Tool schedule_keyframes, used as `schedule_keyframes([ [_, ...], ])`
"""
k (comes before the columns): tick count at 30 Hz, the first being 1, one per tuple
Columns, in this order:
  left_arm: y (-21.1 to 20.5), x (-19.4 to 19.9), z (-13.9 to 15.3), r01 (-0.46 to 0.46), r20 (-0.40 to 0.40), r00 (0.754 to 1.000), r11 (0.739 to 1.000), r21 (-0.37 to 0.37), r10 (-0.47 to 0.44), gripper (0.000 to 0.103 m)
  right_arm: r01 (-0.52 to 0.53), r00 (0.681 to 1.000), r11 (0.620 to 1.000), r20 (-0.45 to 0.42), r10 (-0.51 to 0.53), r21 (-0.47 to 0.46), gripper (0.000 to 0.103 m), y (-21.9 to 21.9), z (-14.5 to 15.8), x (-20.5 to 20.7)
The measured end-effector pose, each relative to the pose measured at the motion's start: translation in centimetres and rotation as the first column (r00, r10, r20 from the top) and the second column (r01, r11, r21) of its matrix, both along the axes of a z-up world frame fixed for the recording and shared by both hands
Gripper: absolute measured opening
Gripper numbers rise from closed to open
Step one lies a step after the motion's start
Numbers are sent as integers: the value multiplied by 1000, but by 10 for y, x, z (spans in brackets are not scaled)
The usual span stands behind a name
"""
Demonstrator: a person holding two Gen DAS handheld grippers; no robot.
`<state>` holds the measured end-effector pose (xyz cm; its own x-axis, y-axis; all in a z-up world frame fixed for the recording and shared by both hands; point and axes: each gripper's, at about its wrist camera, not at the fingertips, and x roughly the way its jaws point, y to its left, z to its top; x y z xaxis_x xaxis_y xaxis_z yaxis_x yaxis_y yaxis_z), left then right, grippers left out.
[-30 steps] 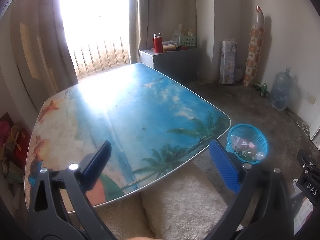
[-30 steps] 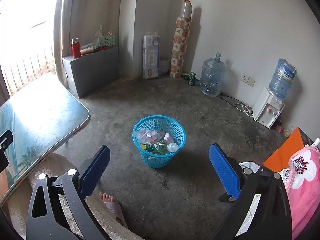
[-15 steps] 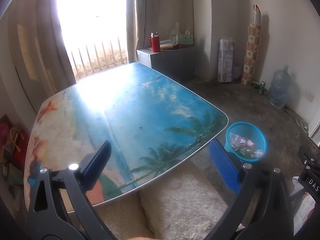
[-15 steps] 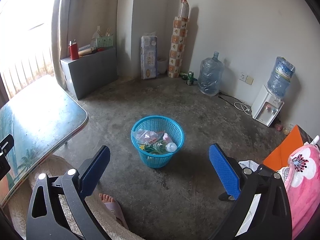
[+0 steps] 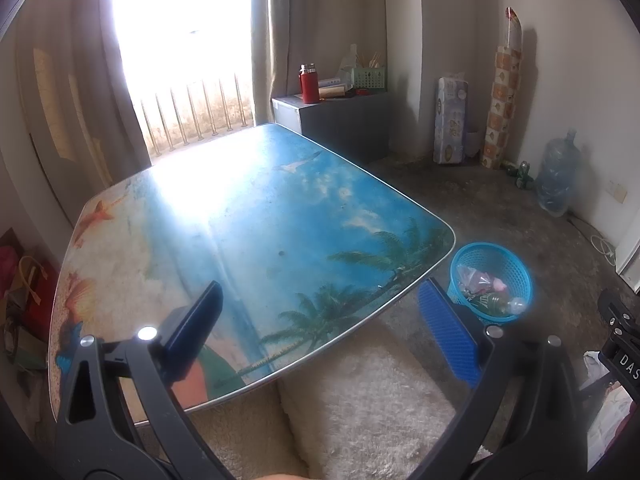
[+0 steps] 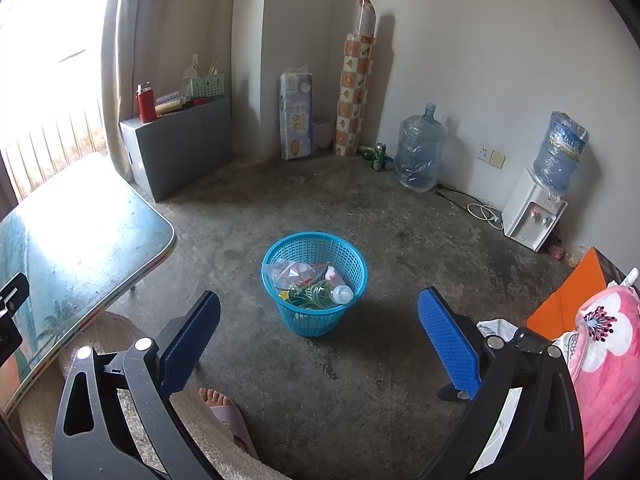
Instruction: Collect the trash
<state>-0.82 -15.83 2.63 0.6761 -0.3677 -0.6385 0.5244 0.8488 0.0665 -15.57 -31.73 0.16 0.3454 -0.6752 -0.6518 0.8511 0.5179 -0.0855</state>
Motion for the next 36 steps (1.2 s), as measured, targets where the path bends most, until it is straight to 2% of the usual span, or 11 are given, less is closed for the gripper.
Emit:
schedule_keyframes([
  [36,2,1,-3,5,-12,1000,1000,3,-5,94,12,1000,1000,2,-12,5,96,3,2,-5],
])
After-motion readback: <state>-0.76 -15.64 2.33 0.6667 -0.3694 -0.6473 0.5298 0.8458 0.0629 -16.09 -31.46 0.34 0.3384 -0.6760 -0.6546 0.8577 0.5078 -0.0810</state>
